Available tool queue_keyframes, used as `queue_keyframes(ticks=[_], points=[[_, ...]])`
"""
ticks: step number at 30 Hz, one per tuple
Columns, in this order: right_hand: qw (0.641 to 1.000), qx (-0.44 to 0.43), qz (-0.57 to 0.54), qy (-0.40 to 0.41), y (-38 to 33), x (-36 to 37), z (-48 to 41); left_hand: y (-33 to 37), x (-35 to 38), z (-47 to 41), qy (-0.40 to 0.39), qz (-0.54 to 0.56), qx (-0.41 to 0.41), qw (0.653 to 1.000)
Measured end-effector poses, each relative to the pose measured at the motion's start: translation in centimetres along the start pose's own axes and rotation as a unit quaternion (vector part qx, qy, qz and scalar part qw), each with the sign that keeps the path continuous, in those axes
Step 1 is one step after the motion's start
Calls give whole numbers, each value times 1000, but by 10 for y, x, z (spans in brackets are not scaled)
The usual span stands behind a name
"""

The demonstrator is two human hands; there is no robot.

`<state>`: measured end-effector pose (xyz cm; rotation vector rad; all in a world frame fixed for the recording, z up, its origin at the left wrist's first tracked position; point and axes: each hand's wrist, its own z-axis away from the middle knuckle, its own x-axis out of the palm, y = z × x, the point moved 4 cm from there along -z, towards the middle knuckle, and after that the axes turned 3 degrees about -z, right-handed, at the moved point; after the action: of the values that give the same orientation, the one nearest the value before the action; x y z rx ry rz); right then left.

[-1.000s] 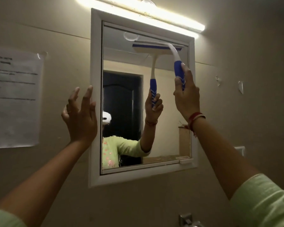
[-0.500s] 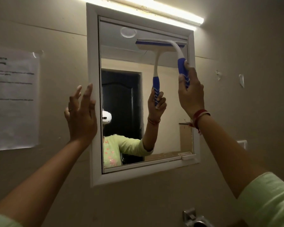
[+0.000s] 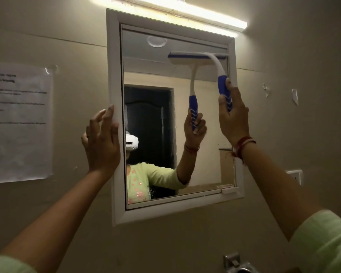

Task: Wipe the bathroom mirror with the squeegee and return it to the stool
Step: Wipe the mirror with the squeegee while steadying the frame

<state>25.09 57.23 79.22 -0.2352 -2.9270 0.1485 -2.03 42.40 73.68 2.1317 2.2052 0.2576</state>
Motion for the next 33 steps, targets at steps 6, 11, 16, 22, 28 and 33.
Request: queue_keyframes(ticks=[6,11,16,22,28,33], points=[[1000,7,9,-6,13,0,20,1,-2,-1,-3,-13,-4,1000],[1000,6,6,-9,23,-4,44,3,-1,0,-5,-13,-5,1000],[1000,-2,0,19,19,4,12,2,0,-1,1,-19,-6,1000],[1000,22,4,-6,37,-1,80,1,0,-1,2,-13,-6,1000],[1000,19,-15,16,27,4,62,0,1,0,6,-21,0,1000],[999,29,-4,16,29,7,59,-1,2,0,6,-19,5,1000]])
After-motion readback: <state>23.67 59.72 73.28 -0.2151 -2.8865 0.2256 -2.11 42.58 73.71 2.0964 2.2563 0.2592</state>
